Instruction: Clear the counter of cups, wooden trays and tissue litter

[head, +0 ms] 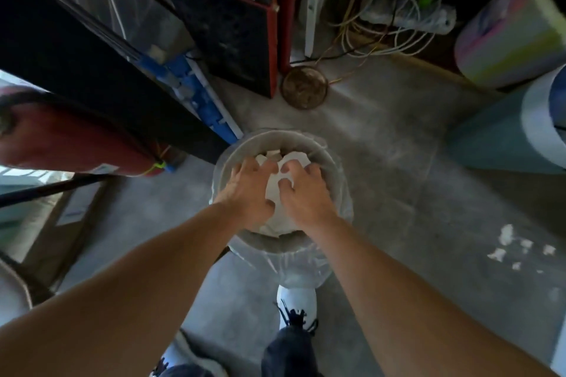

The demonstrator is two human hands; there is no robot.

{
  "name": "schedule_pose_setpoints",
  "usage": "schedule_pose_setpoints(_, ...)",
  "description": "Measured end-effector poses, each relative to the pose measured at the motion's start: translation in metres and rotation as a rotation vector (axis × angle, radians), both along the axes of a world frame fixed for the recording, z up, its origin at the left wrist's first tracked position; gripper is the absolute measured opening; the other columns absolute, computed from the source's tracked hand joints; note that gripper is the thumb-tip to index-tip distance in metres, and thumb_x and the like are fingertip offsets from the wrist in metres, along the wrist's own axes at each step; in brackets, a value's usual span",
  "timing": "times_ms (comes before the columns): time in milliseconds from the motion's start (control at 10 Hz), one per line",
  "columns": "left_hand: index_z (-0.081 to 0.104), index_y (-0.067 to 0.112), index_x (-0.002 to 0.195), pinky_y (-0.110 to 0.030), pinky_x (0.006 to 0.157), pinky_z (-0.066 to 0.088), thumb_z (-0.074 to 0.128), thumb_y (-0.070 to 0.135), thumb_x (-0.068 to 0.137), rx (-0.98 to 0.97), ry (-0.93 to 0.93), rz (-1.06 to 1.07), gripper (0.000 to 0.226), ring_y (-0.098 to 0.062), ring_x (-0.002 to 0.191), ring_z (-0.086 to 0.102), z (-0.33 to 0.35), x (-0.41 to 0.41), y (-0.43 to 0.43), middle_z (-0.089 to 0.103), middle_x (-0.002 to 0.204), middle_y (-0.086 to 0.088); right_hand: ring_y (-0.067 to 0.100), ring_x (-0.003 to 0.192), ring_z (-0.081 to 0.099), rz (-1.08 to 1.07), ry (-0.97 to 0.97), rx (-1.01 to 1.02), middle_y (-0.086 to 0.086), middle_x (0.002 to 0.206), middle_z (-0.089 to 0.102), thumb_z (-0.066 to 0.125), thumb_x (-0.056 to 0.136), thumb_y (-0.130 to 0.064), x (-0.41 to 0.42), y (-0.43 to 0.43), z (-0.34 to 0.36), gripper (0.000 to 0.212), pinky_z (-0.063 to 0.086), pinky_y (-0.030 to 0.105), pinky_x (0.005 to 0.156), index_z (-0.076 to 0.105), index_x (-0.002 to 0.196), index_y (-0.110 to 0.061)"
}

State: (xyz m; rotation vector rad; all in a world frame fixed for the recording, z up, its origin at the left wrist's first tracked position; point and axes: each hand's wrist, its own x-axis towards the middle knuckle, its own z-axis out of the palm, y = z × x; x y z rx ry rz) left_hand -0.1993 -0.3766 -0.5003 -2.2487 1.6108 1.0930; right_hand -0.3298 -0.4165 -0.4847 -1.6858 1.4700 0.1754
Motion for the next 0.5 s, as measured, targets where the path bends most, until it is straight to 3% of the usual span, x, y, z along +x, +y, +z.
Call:
schedule_pose_setpoints(100,0.027,0.039,0.14,-0.044,0.101,0.044,0.074,0.028,0.08,0.035,0.045,0.09,0.077,-0.026,0.13,0.041,0.013,0.0,-0.004,0.035,0.143,-0.002,0.031,0.119,0.047,-0.041,-0.05,0.026,0.016,0.137,0.043,0.04,0.098,-0.026,-0.006,-0.005,0.007,0.038,0.041,0.042,0.101,0.048,0.135,-0.025)
schedule_pose_setpoints(200,0.04,0.034,0.131,-0.037,0.092,0.049,0.074,0.015,0.079,0.012,0.101,0.155,0.064,-0.023,0.119,0.047,0.042,0.01,-0.005,0.04,0.135,-0.003,0.031,0.122,0.047,-0.052,-0.079,0.003,0.018,0.138,0.046,0.041,0.098,-0.016,-0.016,-0.012,0.029,0.038,0.041,0.038,0.103,0.052,0.134,-0.017)
schedule_pose_setpoints(400,0.049,0.026,0.12,-0.04,0.085,0.057,0.068,0.024,0.085,0.008,-0.034,0.012,0.04,-0.023,0.1,0.057,0.158,0.007,-0.002,0.052,0.117,-0.005,0.03,0.115,0.056,0.063,0.013,-0.004,0.014,0.13,0.054,0.051,0.096,-0.032,-0.038,-0.013,0.13,0.037,0.046,0.036,0.093,0.056,0.128,-0.015)
schedule_pose_setpoints(500,0.049,0.021,0.126,-0.044,0.09,0.054,0.063,0.03,0.088,-0.014,-0.096,-0.04,0.042,-0.029,0.109,0.055,0.236,-0.004,0.007,0.051,0.12,-0.009,0.031,0.111,0.058,0.181,0.11,-0.035,0.01,0.124,0.055,0.05,0.095,-0.039,-0.047,-0.003,0.21,0.04,0.051,0.041,0.088,0.054,0.129,-0.018)
